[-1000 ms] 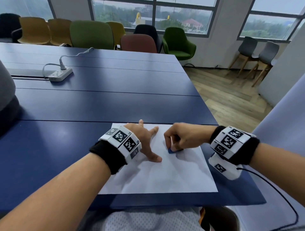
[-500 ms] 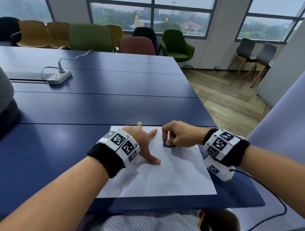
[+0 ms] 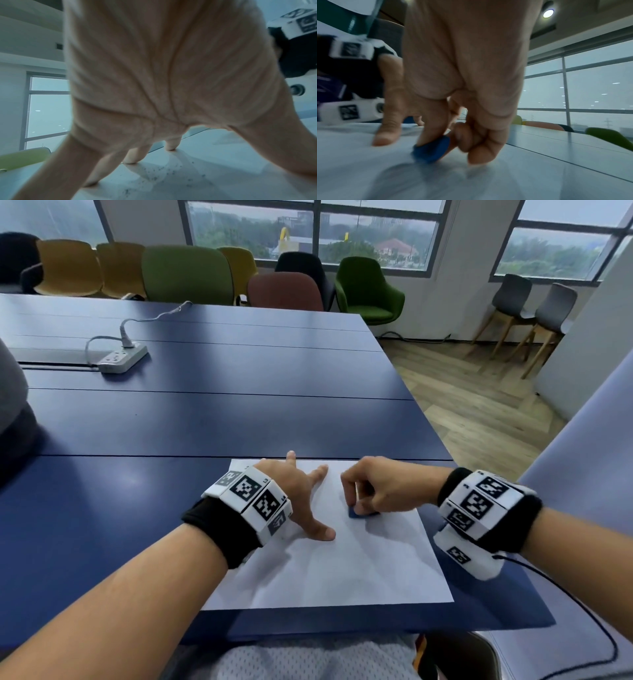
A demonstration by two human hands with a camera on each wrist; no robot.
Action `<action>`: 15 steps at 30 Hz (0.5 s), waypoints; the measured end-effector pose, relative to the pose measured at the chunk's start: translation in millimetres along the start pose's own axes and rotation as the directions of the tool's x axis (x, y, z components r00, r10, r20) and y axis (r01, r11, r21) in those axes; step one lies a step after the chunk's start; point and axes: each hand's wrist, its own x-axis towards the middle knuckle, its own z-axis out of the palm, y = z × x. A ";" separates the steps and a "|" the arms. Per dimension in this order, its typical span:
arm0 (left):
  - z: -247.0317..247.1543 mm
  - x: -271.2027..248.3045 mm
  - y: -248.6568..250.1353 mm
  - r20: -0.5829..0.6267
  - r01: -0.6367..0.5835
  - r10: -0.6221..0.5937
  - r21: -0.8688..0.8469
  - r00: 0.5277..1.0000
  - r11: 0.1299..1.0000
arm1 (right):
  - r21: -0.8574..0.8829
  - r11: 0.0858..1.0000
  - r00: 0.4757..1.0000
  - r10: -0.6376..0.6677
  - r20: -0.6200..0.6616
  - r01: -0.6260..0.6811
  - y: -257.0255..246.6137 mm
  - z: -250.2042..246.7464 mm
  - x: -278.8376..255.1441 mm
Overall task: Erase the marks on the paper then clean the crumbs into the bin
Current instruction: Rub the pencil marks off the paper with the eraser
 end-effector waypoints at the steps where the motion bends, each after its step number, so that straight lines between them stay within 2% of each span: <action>1: -0.5 0.2 0.1 0.001 0.001 -0.001 -0.001 1.000 1.000 | -0.003 1.000 0.994 -0.012 0.105 0.012 -2.3 0.6 -6.8; 2: 0.2 0.3 -0.3 0.003 0.000 0.000 -0.001 1.000 1.000 | -0.010 1.000 0.982 -0.018 0.187 0.020 -3.9 0.7 -10.8; 3: 0.5 0.4 -0.2 0.003 -0.002 0.002 -0.001 1.000 1.000 | -0.022 0.999 0.976 -0.018 0.216 0.023 -4.7 -0.6 -11.7; 4: 1.1 0.1 0.4 0.001 -0.003 0.003 0.000 1.000 1.000 | -0.036 0.999 0.983 -0.010 0.185 0.016 -4.4 -2.3 -8.9; 6: 1.3 0.2 0.4 -0.006 -0.003 0.003 0.005 1.000 1.000 | -0.054 0.998 0.999 0.025 0.026 -0.023 -0.8 -9.7 6.7; 8: 0.9 -1.1 0.3 -0.003 -0.002 0.002 0.002 1.000 1.000 | -0.038 0.997 0.989 0.064 -0.132 -0.070 3.6 -15.4 22.7; 10: 0.3 -1.8 0.6 0.001 -0.005 0.005 0.002 1.000 1.000 | -0.003 0.996 0.971 0.088 -0.221 -0.090 7.4 -15.8 30.3; 12: 0.8 -0.8 0.3 0.000 -0.006 0.006 0.002 1.000 1.000 | 0.034 0.997 0.975 0.073 -0.212 -0.067 8.8 -10.3 27.9; 15: 1.6 0.5 -0.3 0.000 -0.006 0.006 -0.007 1.000 1.000 | 0.003 1.000 0.998 0.031 -0.056 -0.031 4.7 -8.3 18.6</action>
